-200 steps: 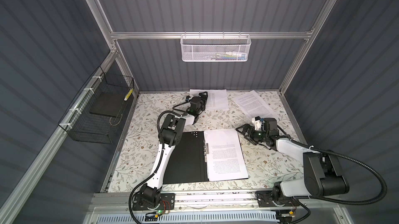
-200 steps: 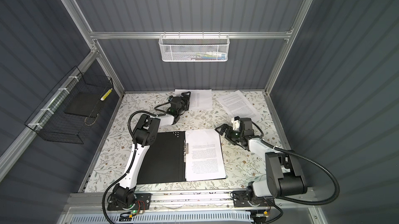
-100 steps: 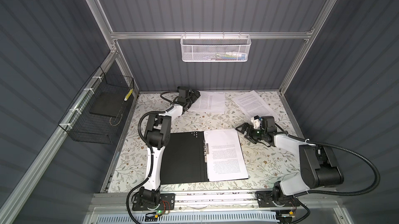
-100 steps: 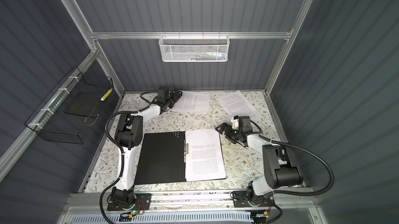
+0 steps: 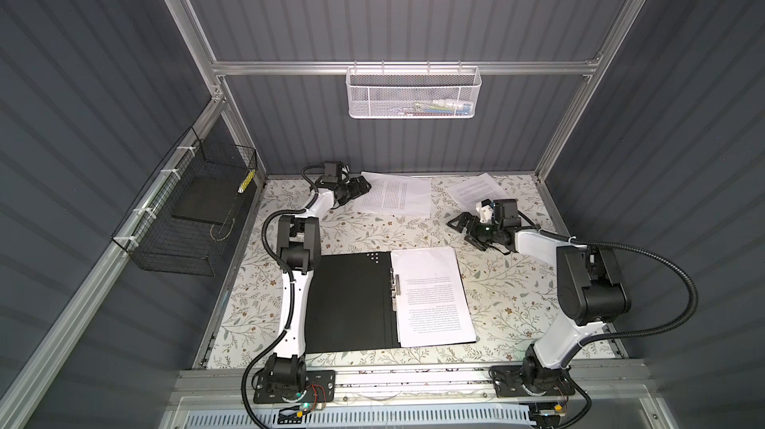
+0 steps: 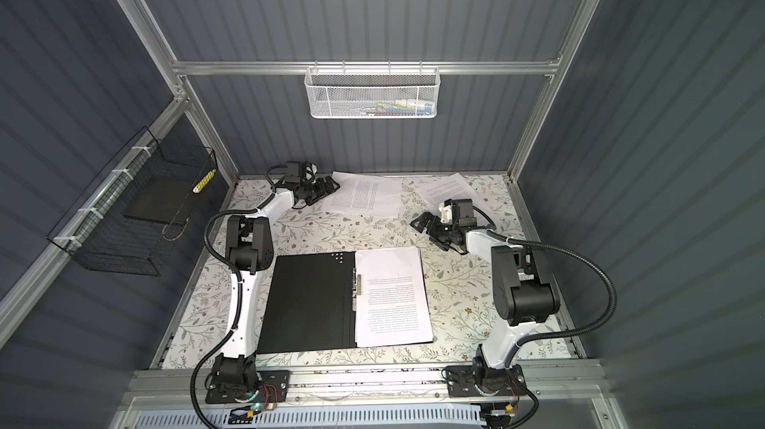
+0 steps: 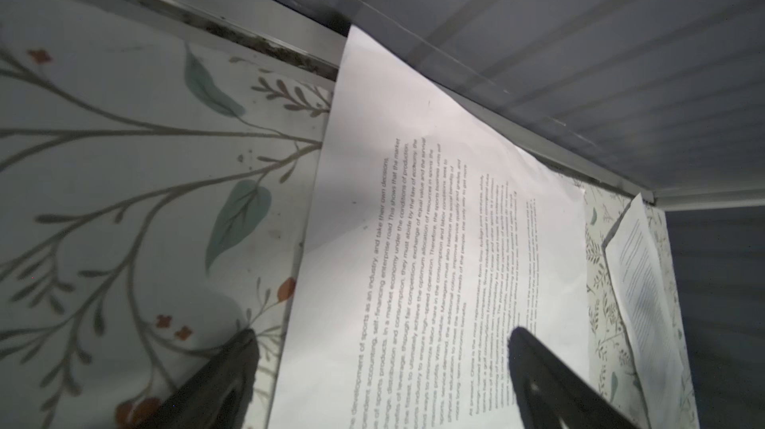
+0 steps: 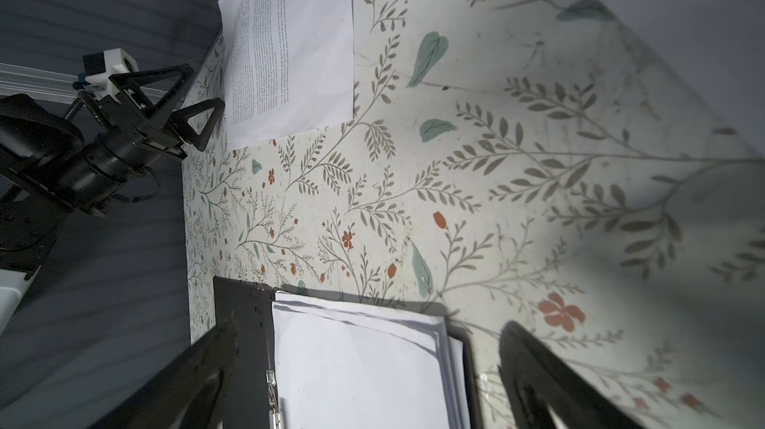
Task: Put the files into the folder
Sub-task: 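Grasp another loose text sheet with the left gripper, then lift the text sheet with the left gripper while the right gripper reaches toward it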
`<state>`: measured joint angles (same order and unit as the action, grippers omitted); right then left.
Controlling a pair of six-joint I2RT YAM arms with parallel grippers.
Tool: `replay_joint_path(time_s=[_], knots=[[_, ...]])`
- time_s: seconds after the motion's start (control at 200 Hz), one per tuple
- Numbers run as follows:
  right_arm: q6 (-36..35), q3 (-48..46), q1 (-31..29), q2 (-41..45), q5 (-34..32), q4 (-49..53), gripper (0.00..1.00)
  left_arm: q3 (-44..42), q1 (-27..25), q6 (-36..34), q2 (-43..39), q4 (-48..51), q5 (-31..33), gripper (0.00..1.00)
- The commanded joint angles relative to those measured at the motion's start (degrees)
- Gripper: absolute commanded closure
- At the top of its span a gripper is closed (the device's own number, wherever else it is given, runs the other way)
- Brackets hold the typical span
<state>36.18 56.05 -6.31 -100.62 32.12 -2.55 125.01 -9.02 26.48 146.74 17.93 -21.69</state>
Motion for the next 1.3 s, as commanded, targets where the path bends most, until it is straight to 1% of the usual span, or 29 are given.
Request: replay_joint_path(time_s=[0.0, 0.11, 0.265, 0.405, 0.52, 0.65, 0.76, 0.97, 1.08, 1.266, 1.296], knots=[[-0.19, 1.99, -0.2, -1.16, 0.51, 0.89, 0.01, 1.87, -0.13, -6.21, 1.86, 6.27, -5.69, 0.06], [-0.32, 4.85, -0.2, -3.83, 1.7, 1.19, 0.01, 0.79, -0.21, -6.71, 2.07, 6.13, -9.2, 0.07], [-1.58, 8.84, 0.06, -7.24, 0.57, 1.93, 0.01, -3.62, -0.71, -5.85, 0.13, 3.18, -13.0, 0.09], [-3.06, 13.71, 0.32, -10.97, -0.05, 3.34, 0.01, -8.29, -2.02, -2.79, -2.24, -1.47, -17.44, 0.11], [-3.5, 18.04, 0.55, -14.61, -0.41, 4.28, 0.01, -13.98, -3.31, 0.88, -5.62, -7.37, -19.16, 0.11], [-2.13, 22.17, 0.66, -18.92, 0.97, 4.1, 0.01, -17.74, -4.76, 5.08, -7.73, -12.11, -20.3, 0.12], [-0.2, 25.14, 0.64, -21.66, 2.2, 4.21, 0.01, -18.04, -6.5, 7.41, -8.04, -13.77, -20.63, 0.12], [4.98, 25.76, 0.33, -24.23, 3.03, 1.75, 0.01, -19.66, -9.37, 13.17, -8.23, -19.8, -20.43, 0.12], [6.88, 26.2, -0.07, -25.8, 4.49, 0.06, 0.02, -21.19, -10.29, 17.26, -8.25, -24.96, -20.61, 0.12], [9.14, 27.14, -0.54, -27.41, 6.25, -2.28, 0.02, -24.68, -11.26, 25.91, -8.16, -37.23, -20.04, 0.12], [9.37, 27.55, -0.55, -27.76, 6.54, -2.29, 0.02, -24.44, -11.36, 26.7, -7.92, -37.54, -19.57, 0.13]])
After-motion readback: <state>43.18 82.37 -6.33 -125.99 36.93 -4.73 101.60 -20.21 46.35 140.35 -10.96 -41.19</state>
